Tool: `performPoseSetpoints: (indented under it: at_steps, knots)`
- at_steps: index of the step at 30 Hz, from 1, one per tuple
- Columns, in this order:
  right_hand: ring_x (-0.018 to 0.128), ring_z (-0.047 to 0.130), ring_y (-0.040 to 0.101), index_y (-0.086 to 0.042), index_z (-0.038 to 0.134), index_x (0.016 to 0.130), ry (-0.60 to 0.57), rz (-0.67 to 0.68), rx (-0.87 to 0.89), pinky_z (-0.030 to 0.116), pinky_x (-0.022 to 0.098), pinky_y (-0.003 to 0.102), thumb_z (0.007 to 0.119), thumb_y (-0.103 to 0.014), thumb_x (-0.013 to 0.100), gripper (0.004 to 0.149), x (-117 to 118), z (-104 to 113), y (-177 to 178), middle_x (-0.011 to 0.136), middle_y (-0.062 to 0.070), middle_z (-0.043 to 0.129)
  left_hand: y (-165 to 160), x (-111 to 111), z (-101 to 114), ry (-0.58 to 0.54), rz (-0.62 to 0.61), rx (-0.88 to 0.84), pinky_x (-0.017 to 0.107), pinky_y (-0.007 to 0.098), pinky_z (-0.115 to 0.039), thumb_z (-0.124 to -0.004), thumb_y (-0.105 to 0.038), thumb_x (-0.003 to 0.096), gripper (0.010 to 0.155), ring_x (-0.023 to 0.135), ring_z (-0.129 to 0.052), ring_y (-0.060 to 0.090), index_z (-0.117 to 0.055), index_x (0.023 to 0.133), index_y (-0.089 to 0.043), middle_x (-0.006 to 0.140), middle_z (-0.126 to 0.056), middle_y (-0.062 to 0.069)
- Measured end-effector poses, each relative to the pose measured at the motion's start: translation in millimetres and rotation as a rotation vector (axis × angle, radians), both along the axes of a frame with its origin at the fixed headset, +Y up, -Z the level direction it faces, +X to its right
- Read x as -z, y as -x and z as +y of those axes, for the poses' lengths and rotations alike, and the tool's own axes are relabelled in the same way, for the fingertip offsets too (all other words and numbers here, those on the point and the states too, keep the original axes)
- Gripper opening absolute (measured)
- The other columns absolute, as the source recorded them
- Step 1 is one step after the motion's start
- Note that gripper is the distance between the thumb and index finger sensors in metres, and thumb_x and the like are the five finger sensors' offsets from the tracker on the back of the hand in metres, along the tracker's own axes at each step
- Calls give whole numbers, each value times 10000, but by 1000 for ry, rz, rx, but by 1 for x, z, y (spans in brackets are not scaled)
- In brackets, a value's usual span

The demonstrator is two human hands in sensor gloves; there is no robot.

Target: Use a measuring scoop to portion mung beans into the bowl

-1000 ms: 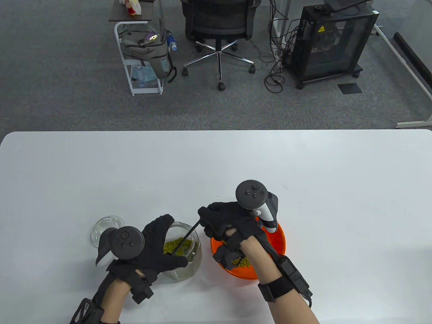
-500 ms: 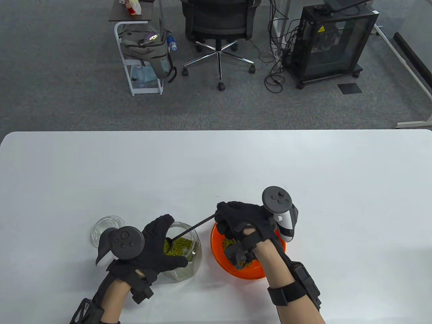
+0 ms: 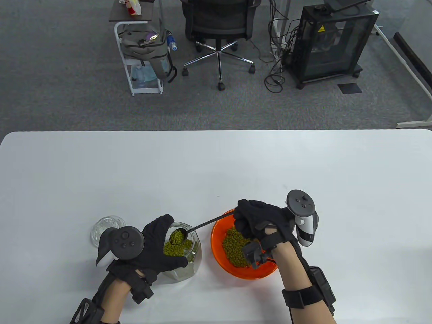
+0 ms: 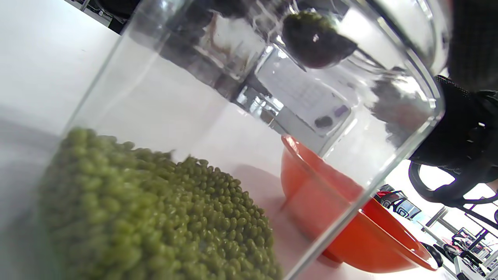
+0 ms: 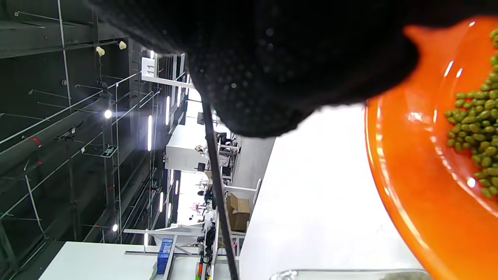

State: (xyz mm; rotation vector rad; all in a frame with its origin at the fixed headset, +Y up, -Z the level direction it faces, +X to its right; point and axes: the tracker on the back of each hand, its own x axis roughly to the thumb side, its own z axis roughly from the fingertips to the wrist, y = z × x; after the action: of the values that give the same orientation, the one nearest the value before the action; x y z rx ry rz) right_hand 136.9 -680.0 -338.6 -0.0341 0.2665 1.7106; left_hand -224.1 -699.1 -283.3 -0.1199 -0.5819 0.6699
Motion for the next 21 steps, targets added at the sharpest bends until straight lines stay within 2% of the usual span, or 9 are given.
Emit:
performPoseSetpoints:
  at_steps: [12, 16, 21]
  knots:
    - [175, 1027, 218, -61, 963, 641, -35, -48, 91, 880, 150, 339, 793, -443, 500, 441, -10, 16, -40, 407, 103, 1070, 0, 0, 0, 1, -1, 0, 724, 737, -531, -866, -824, 395, 1243, 1028, -545, 613, -272, 1098, 12, 1139, -378, 322]
    - [177, 1026, 218, -60, 964, 639, -49, -85, 100, 880, 149, 338, 794, -445, 500, 443, -14, 18, -64, 405, 103, 1070, 0, 0, 0, 1, -1, -1, 724, 736, -532, -866, -823, 397, 1240, 1029, -544, 613, -272, 1098, 9, 1139, -379, 321]
    - [173, 1025, 218, -60, 965, 636, -48, -147, 87, 879, 149, 338, 798, -446, 500, 442, -19, 12, -100, 402, 103, 1069, 0, 0, 0, 0, 0, -1, 724, 737, -532, -865, -824, 397, 1241, 1029, -545, 613, -271, 1099, 10, 1139, -378, 322]
